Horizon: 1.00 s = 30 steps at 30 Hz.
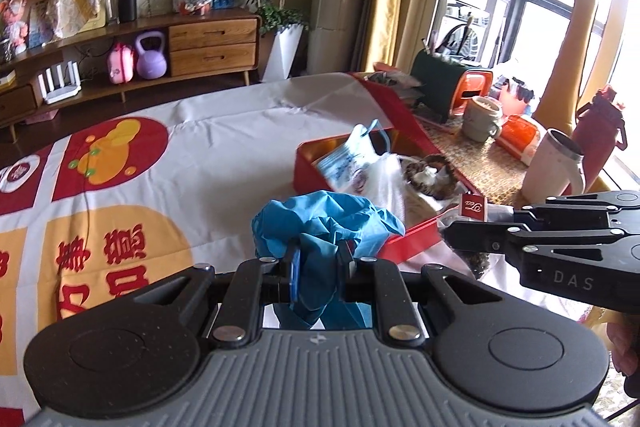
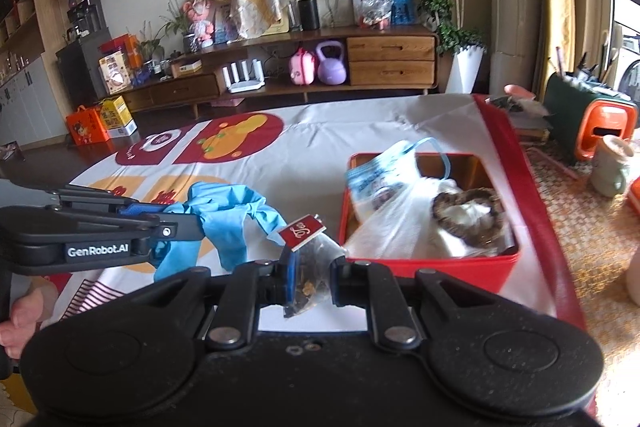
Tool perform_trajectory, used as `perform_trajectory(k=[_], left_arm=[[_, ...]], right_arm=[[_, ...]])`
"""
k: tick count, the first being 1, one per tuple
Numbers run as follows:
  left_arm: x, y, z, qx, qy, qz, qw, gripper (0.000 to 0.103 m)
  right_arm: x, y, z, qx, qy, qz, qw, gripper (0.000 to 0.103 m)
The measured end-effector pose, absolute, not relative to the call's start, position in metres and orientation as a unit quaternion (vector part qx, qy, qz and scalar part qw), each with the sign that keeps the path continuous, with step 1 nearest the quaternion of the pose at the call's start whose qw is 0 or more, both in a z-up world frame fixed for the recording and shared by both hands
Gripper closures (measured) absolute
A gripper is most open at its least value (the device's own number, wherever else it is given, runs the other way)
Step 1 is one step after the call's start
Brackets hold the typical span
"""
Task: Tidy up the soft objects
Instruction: 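Carry the blue gloves and clear packet over the red tin, then lower the gloves and packet into the tin and open both tools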
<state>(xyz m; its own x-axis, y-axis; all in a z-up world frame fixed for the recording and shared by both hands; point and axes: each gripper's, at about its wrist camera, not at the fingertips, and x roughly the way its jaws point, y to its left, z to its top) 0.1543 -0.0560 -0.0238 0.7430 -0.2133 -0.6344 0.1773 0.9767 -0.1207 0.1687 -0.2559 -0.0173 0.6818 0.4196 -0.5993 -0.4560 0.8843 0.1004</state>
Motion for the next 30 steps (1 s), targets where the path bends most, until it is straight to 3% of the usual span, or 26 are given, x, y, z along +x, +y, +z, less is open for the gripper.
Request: perform_trajectory(k=[14, 30], left_arm=[[0.191, -0.118, -0.003, 0.006, 0.327, -0.143, 0.934, 0.087], [0.258, -0.160, -0.025, 0.024, 0.352, -0.145, 0.924, 0.087]], right_arm=[[0.199, -0.309, 0.000, -0.022, 0.309, 0.194, 0.931, 0.088], [0.270, -0.334, -0.014, -0.017, 0.324, 0.157, 0.933, 0.088]])
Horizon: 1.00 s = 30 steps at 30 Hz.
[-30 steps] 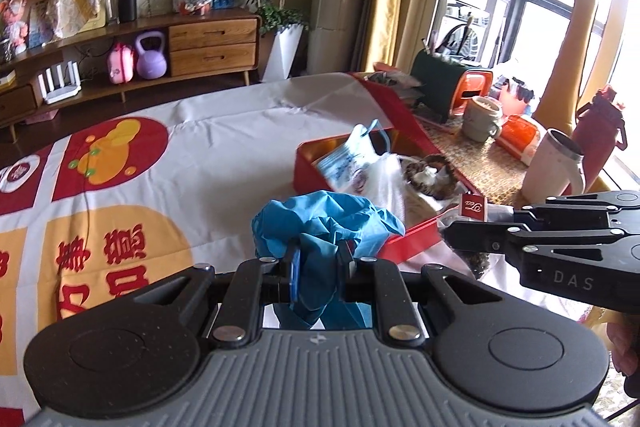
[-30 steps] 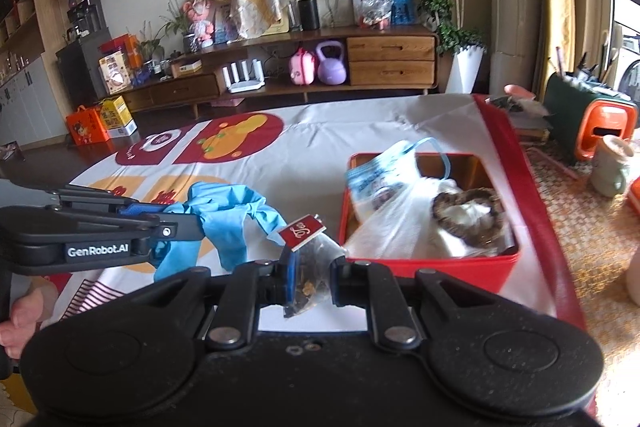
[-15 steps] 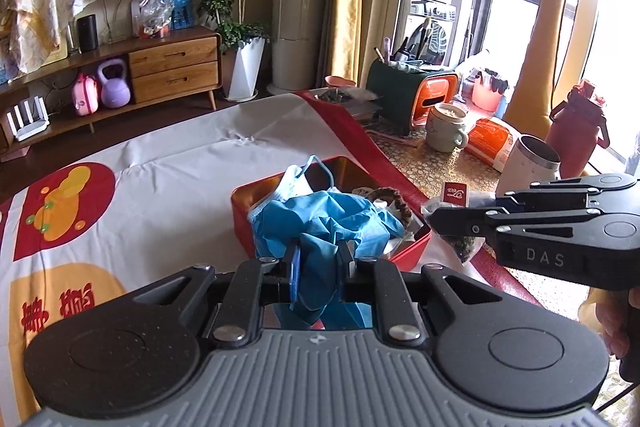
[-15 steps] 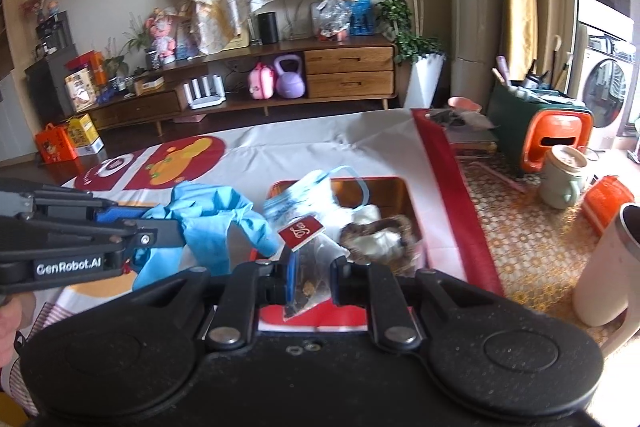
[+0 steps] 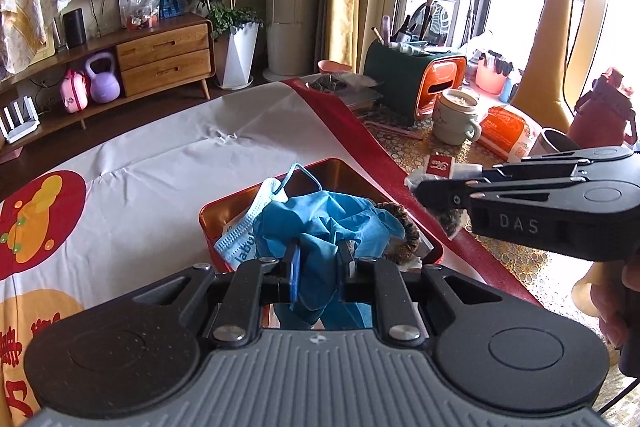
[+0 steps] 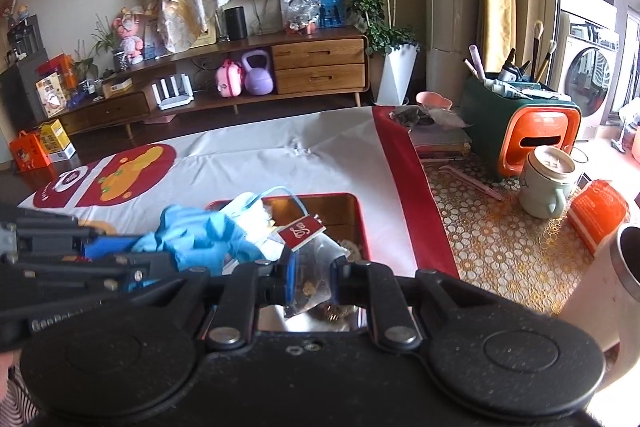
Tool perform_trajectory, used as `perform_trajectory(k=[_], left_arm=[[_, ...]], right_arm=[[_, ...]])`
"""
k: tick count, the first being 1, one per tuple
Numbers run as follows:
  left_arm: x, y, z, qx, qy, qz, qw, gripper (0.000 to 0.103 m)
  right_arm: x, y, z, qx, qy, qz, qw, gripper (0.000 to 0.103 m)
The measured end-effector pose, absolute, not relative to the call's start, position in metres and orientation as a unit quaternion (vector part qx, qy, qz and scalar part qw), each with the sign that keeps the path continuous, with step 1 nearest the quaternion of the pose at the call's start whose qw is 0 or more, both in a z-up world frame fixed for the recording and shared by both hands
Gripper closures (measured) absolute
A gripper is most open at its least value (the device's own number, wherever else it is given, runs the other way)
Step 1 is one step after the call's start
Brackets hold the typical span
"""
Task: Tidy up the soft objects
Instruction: 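Lower the gloves and packet into the tin and open both tools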
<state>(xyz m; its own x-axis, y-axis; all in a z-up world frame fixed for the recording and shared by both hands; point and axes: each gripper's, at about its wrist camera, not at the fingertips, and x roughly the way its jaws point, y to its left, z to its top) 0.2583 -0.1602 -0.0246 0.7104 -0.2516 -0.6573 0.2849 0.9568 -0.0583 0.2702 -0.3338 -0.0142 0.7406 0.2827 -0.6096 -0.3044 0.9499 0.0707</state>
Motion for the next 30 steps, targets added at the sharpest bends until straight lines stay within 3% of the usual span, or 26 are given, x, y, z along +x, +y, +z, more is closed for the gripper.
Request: perform_trajectory(k=[25, 30], left_arm=[[0.309, -0.167, -0.091, 0.026, 0.406, -0.136, 0.903, 0.087], [0.311, -0.167, -0.097, 0.023, 0.414, -0.138, 0.899, 0.087]], right_arm=[[0.359, -0.307, -0.084, -0.029, 0.393, 0.157, 0.906, 0.087], [0.359, -0.306, -0.090, -0.032, 0.397, 0.154, 0.904, 0.082]])
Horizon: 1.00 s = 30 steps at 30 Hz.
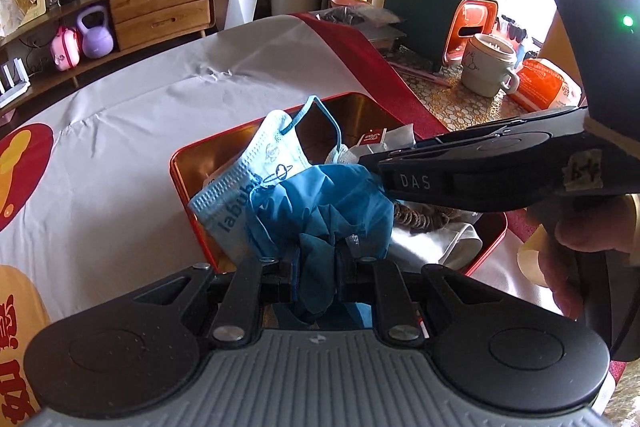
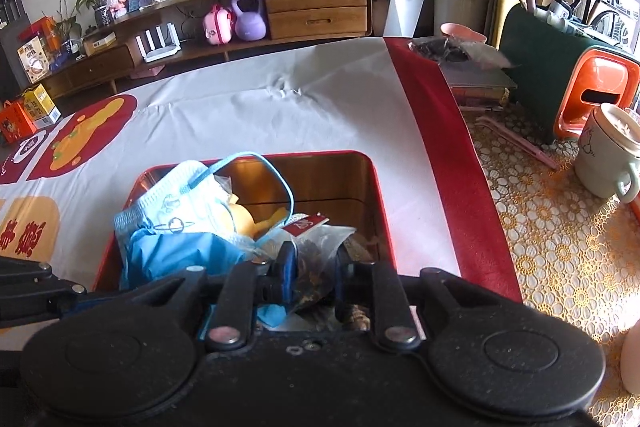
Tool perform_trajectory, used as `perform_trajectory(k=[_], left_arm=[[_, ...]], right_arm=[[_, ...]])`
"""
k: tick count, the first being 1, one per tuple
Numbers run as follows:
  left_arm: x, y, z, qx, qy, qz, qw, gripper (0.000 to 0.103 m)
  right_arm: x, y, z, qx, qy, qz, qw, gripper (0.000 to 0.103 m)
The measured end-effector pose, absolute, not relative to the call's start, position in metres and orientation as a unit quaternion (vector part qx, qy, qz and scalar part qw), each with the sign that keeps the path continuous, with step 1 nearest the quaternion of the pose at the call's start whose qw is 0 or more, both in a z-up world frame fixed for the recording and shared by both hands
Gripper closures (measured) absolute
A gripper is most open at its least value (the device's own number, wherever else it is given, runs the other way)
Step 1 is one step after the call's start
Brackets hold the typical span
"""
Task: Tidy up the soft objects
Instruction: 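Lower the gloves and packet into the tin and open both tools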
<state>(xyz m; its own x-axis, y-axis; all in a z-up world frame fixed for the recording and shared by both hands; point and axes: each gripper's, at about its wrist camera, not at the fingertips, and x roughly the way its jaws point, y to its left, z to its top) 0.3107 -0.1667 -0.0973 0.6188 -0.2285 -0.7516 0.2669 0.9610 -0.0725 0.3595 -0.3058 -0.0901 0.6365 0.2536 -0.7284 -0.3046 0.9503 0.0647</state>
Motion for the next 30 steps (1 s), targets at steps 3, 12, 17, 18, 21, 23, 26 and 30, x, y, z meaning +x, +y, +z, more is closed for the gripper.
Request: perform_trajectory(k=[3, 12, 17, 18, 21, 23, 26, 30], left_arm=[[0.309, -0.166, -0.099, 0.020, 0.414, -0.143, 0.899, 0.087], [0.306, -0.162, -0.096, -0.005, 0.423, -0.145, 0.894, 0.077], [0.299, -0.161, -0.092, -0.004, 0.422, -0.147, 0.895, 0.076], [0.298, -0.161, -0.091, -0.004, 0.422, -0.147, 0.895, 0.076], [0.294, -0.158, -0.087, -0.008, 0.420, -0.145, 0.896, 0.075], [0.292, -0.157, -0.085, -0.010, 0.421, -0.142, 0.896, 0.075], [0.286, -0.154, -0.081, -0.008, 0.418, -0.136, 0.898, 0.075], [0.276, -0.150, -0.072, -0.002, 0.408, -0.133, 0.903, 0.075]], right_arm=[[0.358, -0.305, -0.088, -0.039, 0.400, 0.156, 0.902, 0.078], [0.351, -0.307, -0.080, -0.053, 0.403, 0.151, 0.901, 0.065], [0.344, -0.311, -0.070, -0.063, 0.396, 0.149, 0.904, 0.058], [0.342, -0.311, -0.067, -0.064, 0.393, 0.148, 0.905, 0.058], [0.336, -0.314, -0.058, -0.064, 0.384, 0.146, 0.909, 0.053], [0.332, -0.315, -0.054, -0.064, 0.379, 0.142, 0.912, 0.050], [0.324, -0.316, -0.047, -0.067, 0.372, 0.141, 0.915, 0.049], [0.311, -0.317, -0.037, -0.062, 0.362, 0.148, 0.918, 0.045]])
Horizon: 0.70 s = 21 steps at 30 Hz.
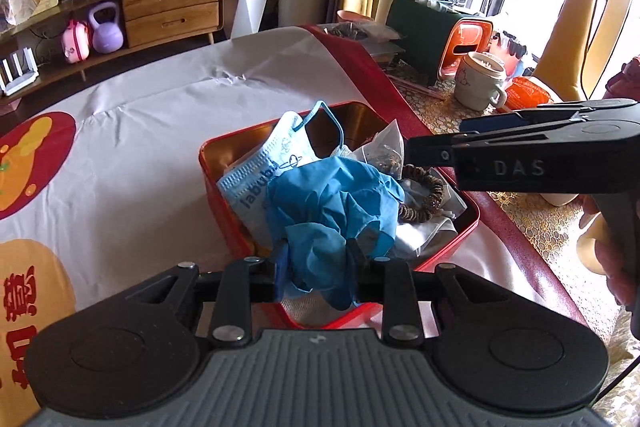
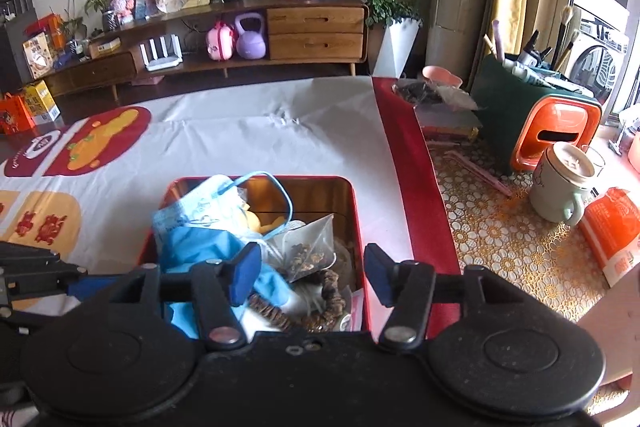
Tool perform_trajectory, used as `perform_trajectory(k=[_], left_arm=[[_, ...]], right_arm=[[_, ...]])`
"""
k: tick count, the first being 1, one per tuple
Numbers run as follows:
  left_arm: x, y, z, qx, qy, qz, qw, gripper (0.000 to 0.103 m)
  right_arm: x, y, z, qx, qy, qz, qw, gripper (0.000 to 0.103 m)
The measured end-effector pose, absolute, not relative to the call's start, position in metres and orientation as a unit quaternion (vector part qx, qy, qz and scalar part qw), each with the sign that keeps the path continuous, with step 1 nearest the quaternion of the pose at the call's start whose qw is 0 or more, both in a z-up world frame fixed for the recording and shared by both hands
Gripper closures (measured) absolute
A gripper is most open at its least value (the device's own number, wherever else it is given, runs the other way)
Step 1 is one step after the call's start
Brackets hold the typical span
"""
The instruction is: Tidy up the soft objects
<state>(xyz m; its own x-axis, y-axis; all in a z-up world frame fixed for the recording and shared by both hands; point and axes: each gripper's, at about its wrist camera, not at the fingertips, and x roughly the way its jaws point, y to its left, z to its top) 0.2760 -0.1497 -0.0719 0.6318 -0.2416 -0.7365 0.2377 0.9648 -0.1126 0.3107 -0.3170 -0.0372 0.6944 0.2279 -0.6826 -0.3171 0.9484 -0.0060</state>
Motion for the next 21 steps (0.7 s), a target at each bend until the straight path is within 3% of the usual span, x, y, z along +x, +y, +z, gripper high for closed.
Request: perform_trajectory(k=[12, 21], left_arm=[[0.247, -0.133, -0.053, -0.016, 0.393, -0.136, 0.909, 0.075], [0.218, -0.123, -0.041, -0.023, 0.373, -0.142, 0.917, 0.075]], right_arm=[[0.256, -0.319, -0.020, -0.036, 0.326, 0.174, 0.928, 0.039], [0.212, -0.320, -0.007, -0.020, 0.286, 0.178, 0.941, 0.028]])
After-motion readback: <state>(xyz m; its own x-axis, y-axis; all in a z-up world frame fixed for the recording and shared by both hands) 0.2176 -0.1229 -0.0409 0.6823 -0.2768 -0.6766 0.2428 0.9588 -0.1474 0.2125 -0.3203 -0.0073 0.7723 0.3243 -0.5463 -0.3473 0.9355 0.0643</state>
